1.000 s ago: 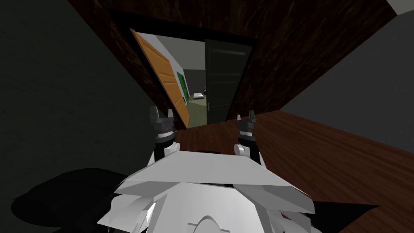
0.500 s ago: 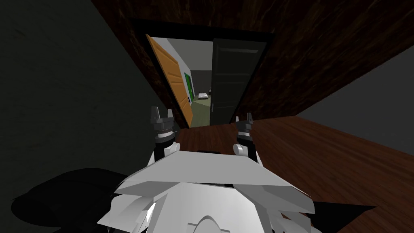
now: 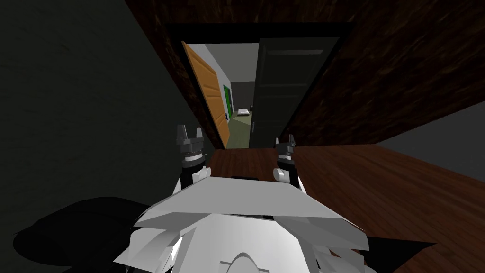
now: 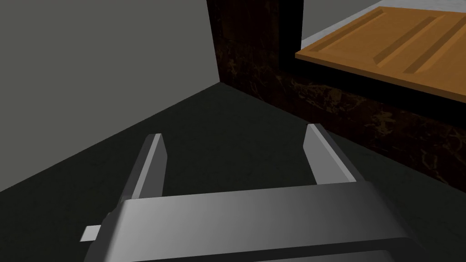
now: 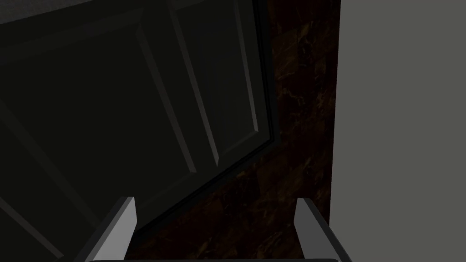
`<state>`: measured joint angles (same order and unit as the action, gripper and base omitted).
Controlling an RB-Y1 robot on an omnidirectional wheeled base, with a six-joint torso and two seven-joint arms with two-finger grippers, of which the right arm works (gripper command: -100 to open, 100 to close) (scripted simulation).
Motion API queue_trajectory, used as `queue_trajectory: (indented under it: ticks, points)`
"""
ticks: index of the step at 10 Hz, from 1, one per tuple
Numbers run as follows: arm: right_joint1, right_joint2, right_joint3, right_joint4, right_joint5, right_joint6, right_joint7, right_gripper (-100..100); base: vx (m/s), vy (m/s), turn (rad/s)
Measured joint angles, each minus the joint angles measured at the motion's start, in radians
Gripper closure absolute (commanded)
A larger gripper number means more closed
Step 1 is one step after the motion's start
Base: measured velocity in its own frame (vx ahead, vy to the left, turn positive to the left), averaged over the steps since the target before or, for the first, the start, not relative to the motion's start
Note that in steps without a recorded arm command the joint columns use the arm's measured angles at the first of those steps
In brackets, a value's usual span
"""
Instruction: Push the door open
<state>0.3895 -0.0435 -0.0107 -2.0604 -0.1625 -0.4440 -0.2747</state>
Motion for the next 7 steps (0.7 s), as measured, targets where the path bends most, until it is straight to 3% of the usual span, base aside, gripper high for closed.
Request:
queue_trajectory:
  ticks: [7]
  points:
    - [-0.059,-0.022,-0.037,0.174,-0.086,-0.072,-0.093,-100,0.082,-0.053,0.199]
